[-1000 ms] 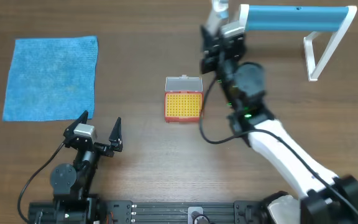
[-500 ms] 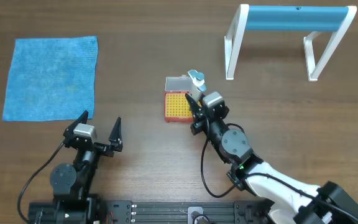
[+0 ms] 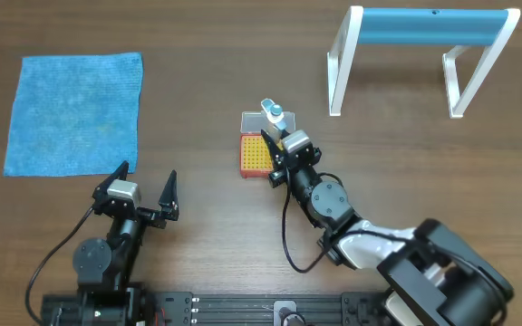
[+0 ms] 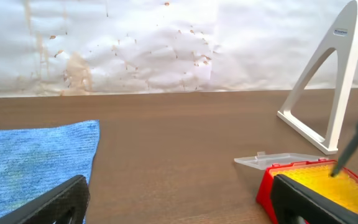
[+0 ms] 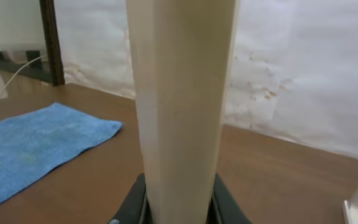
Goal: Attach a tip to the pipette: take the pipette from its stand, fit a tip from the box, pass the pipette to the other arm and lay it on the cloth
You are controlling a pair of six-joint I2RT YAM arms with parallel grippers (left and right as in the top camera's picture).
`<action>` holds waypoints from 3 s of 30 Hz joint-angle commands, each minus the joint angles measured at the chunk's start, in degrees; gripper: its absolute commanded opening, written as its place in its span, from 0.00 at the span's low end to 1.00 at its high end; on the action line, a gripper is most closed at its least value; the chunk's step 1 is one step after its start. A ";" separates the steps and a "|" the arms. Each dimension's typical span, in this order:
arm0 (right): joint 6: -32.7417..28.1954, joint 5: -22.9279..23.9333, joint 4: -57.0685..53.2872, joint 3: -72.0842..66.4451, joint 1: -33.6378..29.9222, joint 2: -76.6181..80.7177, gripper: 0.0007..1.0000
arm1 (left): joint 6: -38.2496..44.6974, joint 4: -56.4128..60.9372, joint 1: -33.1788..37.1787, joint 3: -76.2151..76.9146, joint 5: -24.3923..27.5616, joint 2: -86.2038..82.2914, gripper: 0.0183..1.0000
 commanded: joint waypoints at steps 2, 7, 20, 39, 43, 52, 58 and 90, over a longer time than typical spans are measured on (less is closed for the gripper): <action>-0.76 -0.72 0.44 3.04 0.20 2.91 0.07 | -0.48 -0.28 -0.24 -0.15 -0.68 -0.26 0.94; -0.39 -0.72 0.37 3.04 0.20 3.23 0.07 | -0.46 -0.28 -0.24 -0.15 -0.66 -0.26 0.94; 0.52 -1.86 -0.02 3.04 0.20 4.57 0.07 | -0.46 -0.28 -0.24 -0.15 -0.66 -0.26 0.94; 0.48 -1.55 -4.87 3.04 0.13 5.88 0.07 | -0.46 -0.28 -0.24 -0.15 -0.66 -0.26 0.94; 0.50 -1.55 -6.10 3.04 0.13 6.27 0.07 | -0.48 -0.28 -0.24 -0.15 -0.66 -0.26 0.94; 2.54 -1.55 -6.12 3.04 0.07 9.22 0.07 | -0.46 -0.28 -0.24 -0.15 -0.66 -0.26 0.94; 3.34 -0.02 -6.34 2.64 0.00 10.34 0.07 | -0.46 -0.28 -0.24 -0.15 -0.66 -0.26 0.94; 0.46 -0.11 7.87 1.57 -0.20 -1.42 0.07 | -0.46 -0.28 -0.24 -0.15 -0.66 -0.26 0.94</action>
